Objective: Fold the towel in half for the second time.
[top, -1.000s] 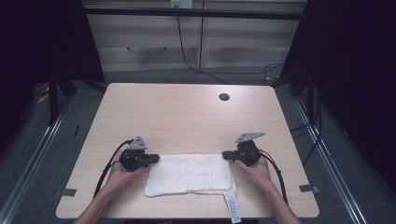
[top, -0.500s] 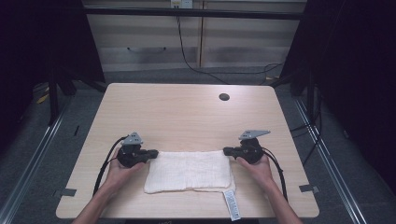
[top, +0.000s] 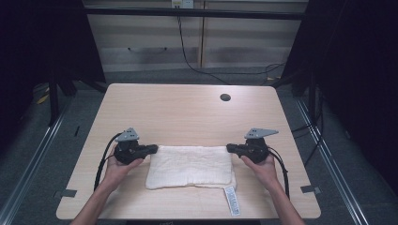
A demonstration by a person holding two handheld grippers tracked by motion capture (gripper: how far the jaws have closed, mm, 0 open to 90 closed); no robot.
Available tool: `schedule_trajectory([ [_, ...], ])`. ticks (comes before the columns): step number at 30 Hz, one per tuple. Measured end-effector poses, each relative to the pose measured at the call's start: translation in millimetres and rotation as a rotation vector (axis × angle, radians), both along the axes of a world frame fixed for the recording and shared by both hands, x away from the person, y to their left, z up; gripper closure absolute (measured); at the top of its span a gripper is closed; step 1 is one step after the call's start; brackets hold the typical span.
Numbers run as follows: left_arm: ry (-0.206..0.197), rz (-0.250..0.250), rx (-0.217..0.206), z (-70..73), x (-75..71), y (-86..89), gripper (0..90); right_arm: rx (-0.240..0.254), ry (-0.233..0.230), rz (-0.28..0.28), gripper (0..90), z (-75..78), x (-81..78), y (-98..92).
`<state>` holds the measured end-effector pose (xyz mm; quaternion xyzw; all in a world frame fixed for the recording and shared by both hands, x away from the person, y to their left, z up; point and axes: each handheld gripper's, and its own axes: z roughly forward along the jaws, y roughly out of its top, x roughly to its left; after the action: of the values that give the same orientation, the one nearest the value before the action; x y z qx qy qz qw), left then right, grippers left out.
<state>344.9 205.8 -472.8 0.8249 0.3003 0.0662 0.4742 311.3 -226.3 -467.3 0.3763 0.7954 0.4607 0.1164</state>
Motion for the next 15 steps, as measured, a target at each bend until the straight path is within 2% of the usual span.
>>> schedule_trajectory([
  [2,0.002,-0.002,0.002,0.1,-0.3,0.1,86.0,-0.014,-0.017,0.012,87.8,3.9,-3.5,1.6],
  [7,0.007,0.003,-0.003,-0.8,0.0,0.8,86.0,-0.01,-0.019,0.026,87.8,6.8,-6.9,3.6],
  [15,0.014,0.021,-0.005,-2.3,1.6,3.8,86.1,-0.003,-0.032,0.098,87.8,12.5,-17.0,11.9],
])
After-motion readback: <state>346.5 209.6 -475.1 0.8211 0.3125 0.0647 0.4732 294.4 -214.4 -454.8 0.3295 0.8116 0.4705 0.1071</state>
